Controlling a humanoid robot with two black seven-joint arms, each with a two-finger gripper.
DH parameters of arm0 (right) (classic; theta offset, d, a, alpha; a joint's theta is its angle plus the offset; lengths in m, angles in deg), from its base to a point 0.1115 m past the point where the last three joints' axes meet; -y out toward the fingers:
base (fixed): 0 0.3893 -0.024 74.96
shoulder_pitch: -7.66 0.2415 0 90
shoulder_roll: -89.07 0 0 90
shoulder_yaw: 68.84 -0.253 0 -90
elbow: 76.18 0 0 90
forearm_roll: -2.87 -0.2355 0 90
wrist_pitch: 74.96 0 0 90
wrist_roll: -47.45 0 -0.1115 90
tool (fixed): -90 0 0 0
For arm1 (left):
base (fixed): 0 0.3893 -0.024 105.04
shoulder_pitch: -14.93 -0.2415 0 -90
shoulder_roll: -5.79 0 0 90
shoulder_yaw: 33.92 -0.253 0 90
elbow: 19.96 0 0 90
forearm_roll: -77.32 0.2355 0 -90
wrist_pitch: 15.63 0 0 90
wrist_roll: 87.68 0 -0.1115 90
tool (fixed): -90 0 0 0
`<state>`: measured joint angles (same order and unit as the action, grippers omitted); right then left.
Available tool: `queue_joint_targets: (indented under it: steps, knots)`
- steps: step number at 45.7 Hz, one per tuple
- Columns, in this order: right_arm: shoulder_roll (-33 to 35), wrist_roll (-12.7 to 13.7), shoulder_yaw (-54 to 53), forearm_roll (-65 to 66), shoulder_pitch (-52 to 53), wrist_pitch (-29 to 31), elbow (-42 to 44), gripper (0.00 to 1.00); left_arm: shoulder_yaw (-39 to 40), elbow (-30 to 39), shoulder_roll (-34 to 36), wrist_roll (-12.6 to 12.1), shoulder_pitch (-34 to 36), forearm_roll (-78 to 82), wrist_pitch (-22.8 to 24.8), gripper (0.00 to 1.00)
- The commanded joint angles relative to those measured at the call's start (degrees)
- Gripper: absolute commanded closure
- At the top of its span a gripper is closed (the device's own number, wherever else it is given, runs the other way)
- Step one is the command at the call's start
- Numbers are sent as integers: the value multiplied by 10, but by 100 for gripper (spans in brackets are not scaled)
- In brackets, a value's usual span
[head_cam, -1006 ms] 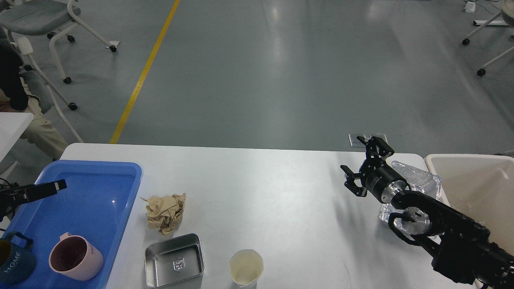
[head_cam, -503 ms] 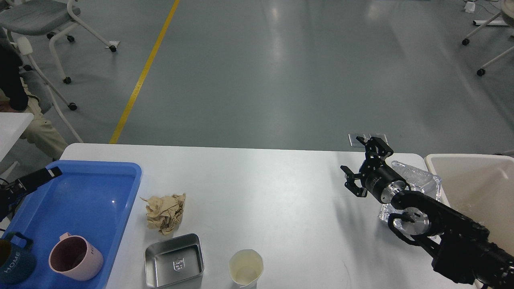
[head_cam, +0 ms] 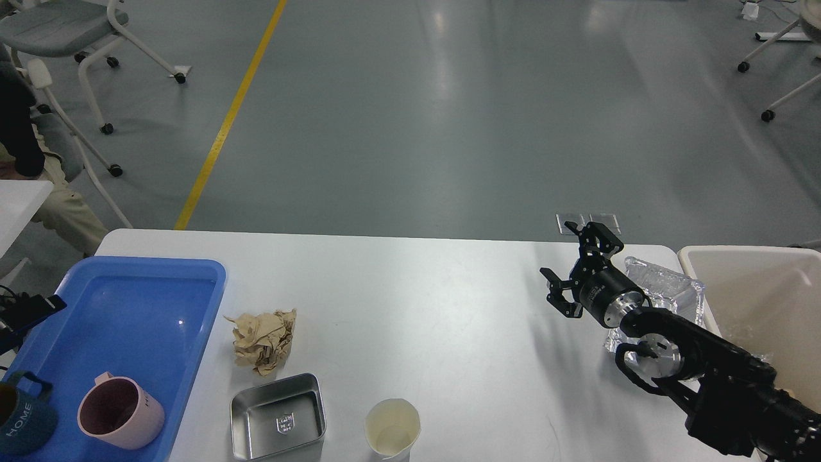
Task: Tidy desktop
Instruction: 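Release the mug and raise the left gripper out of the tray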
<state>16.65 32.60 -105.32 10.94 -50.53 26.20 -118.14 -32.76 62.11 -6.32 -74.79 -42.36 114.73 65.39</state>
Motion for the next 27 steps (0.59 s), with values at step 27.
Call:
queue_joint_targets:
  steps: [27]
  knots:
    - [-2,0,-1,20,1,0,1,0,-35,123,132,2,-39,-59,-89,4]
